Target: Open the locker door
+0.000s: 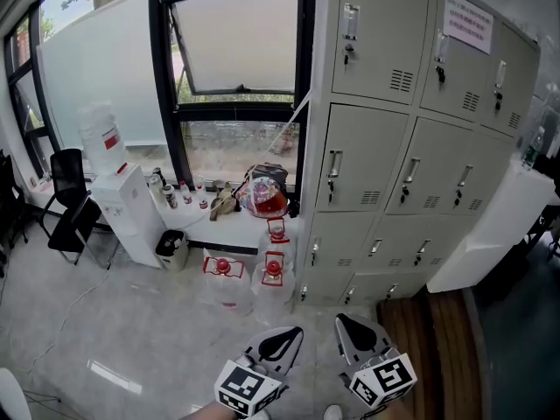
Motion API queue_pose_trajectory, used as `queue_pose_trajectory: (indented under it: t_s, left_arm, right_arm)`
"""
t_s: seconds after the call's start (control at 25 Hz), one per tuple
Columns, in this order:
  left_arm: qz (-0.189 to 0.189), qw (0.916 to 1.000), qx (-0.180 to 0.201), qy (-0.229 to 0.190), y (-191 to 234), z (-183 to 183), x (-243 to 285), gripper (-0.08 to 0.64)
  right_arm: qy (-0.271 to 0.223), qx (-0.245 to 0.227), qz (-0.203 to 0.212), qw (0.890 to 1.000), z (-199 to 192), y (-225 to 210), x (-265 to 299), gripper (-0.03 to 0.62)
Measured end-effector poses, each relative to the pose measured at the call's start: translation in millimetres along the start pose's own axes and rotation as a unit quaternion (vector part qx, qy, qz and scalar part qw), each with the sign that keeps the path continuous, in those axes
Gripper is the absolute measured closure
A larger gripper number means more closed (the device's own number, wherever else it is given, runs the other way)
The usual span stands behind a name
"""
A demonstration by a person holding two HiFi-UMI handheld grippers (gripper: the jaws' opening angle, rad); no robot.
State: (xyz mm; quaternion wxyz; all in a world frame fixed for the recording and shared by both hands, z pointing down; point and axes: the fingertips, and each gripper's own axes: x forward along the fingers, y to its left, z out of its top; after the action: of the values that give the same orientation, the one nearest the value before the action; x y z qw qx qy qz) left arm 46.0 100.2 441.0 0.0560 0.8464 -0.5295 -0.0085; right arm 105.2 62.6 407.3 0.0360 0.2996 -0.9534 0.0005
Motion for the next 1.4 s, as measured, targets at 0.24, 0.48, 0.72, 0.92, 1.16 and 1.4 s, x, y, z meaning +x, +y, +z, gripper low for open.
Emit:
queue_pose_trajectory:
  t_s: [0.24, 0.48, 0.72, 0.92, 1.16, 1.4]
  left_arm:
    - [-0.011, 0.9998, 0.012, 0.007, 22.9, 0.4, -24.4, 0.543]
    - [-0.018, 0.9997, 0.009, 0.010, 41.2, 2.8, -45.7, 0.543]
    - [-0.020, 0.9997, 0.009, 0.004, 55.4, 2.8, -47.9, 0.543]
    - [-0.017, 0.9998, 0.002, 0.004, 65.7, 6.2, -38.5, 0.543]
    - [-0.012, 0.9999, 0.006, 0.007, 76.8, 7.9, -9.8, 0.543]
    - [-0.007, 0.9999, 0.007, 0.008, 96.1, 12.2, 35.1, 0.543]
  right_arm:
    - [-0.007, -0.003, -0.010, 1.000, 2.4, 23.1, 20.7, 0.540]
    - [-0.014, 0.000, -0.024, 1.000, 6.6, 40.3, 37.2, 0.540]
    - [-0.013, 0.002, -0.031, 0.999, 9.0, 43.5, 52.6, 0.540]
    - [-0.016, 0.001, -0.028, 0.999, 10.0, 32.4, 65.9, 0.540]
    - [-0.016, 0.005, -0.027, 1.000, 9.5, 3.0, 84.7, 0.540]
    - [-0.016, 0.008, -0.025, 1.000, 11.1, -39.5, 115.9, 0.540]
